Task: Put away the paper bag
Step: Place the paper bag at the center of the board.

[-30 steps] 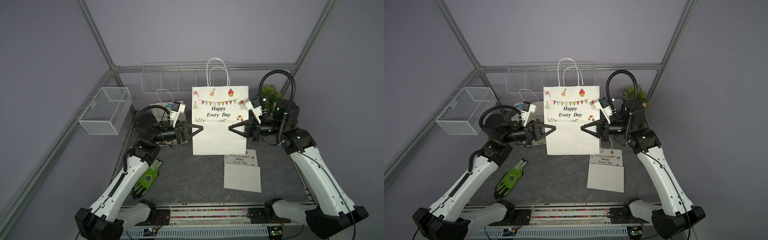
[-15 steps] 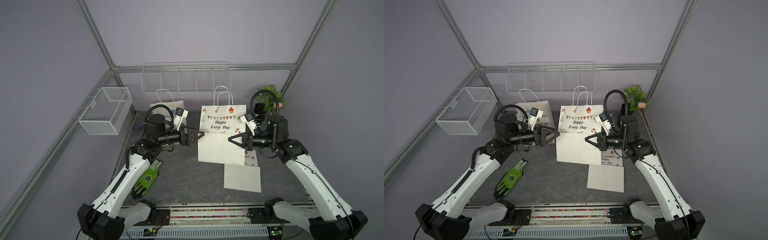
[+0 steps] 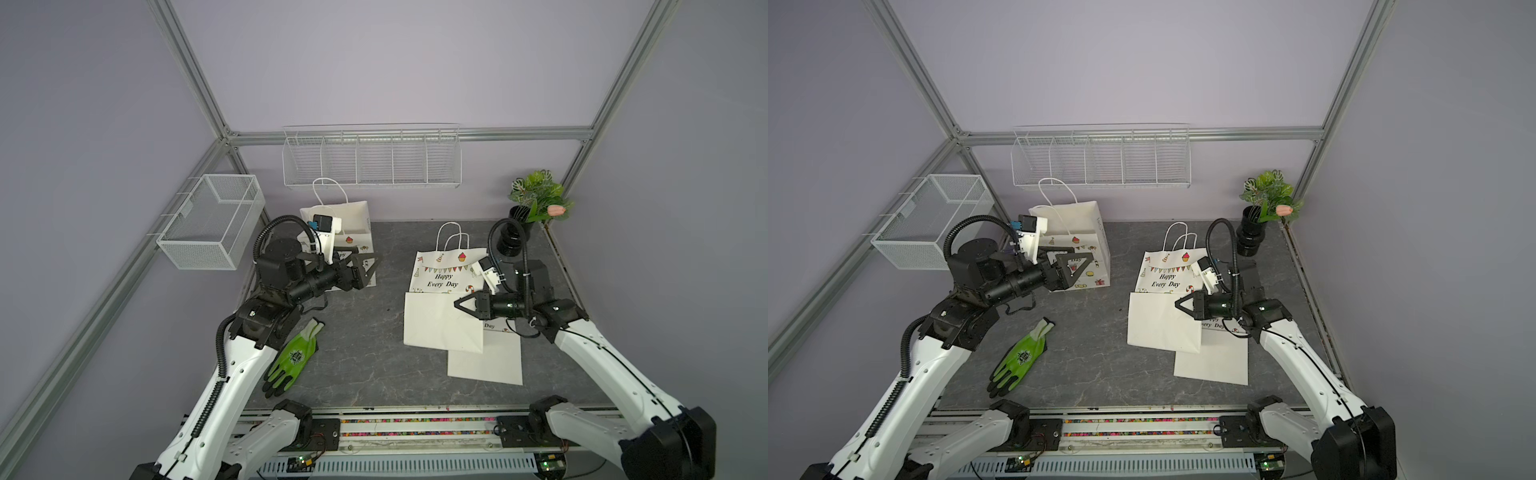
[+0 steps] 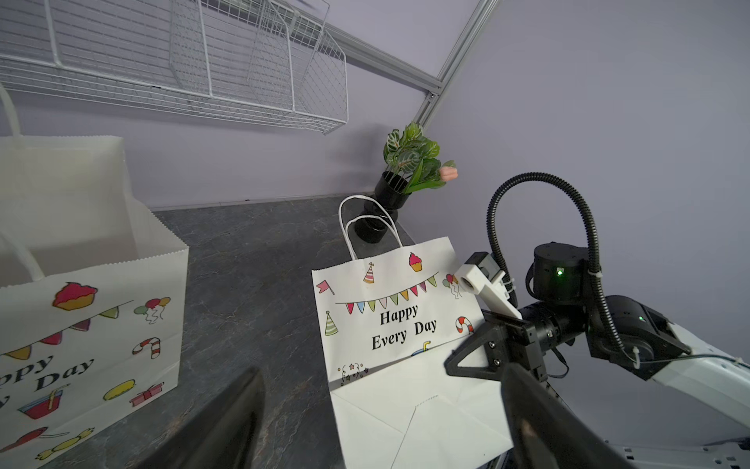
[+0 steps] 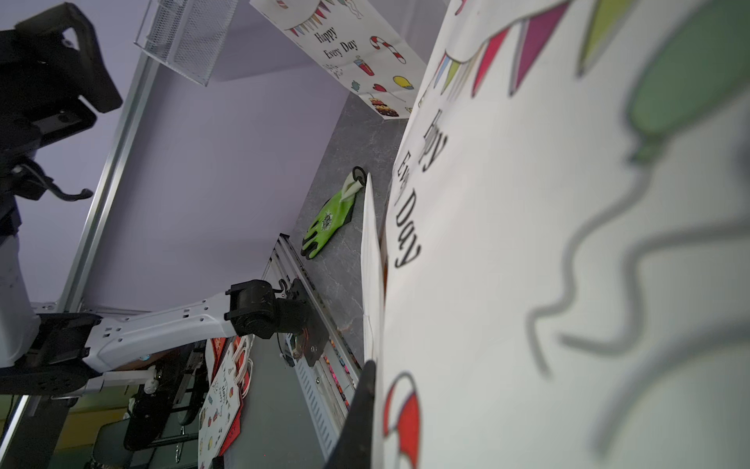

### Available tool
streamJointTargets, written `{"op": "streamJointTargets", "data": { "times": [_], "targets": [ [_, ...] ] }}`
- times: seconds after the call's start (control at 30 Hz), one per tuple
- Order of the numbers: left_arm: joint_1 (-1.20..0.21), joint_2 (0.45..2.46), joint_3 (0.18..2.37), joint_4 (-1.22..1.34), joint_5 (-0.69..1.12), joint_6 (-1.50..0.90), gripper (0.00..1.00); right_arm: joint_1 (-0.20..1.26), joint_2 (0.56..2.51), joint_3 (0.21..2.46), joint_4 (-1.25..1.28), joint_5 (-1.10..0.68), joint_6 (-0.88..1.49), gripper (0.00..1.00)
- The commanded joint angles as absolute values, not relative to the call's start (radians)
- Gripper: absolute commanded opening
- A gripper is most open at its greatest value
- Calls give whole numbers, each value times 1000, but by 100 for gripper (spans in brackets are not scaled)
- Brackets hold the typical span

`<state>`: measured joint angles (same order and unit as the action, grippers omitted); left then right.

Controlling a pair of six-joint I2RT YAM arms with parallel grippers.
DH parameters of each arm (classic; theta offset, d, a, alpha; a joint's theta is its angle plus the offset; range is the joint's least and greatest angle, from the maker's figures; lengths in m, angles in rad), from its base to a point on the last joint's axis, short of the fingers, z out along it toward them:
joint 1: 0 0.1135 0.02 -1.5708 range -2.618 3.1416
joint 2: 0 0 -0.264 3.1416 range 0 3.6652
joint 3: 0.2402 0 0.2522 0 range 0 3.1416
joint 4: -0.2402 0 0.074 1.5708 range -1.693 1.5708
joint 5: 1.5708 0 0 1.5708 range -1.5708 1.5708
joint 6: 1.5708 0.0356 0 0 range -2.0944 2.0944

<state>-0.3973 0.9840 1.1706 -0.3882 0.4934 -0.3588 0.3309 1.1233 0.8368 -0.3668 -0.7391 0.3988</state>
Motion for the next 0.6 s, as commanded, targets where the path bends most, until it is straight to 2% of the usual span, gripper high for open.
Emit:
{"op": "streamJointTargets", "data": {
  "times": [0.0, 0.37, 0.57],
  "targets": [
    [-391, 957, 1141, -410, 430, -375, 91, 356, 1168, 799, -268, -681, 464, 7],
    [-390, 970, 1127, -398, 433, -397, 89, 488, 1421, 776, -54, -612, 568, 7],
    [-379, 960, 1124, -399, 424, -399, 89, 562, 1508, 772, -17, -502, 595, 7]
  ]
}}
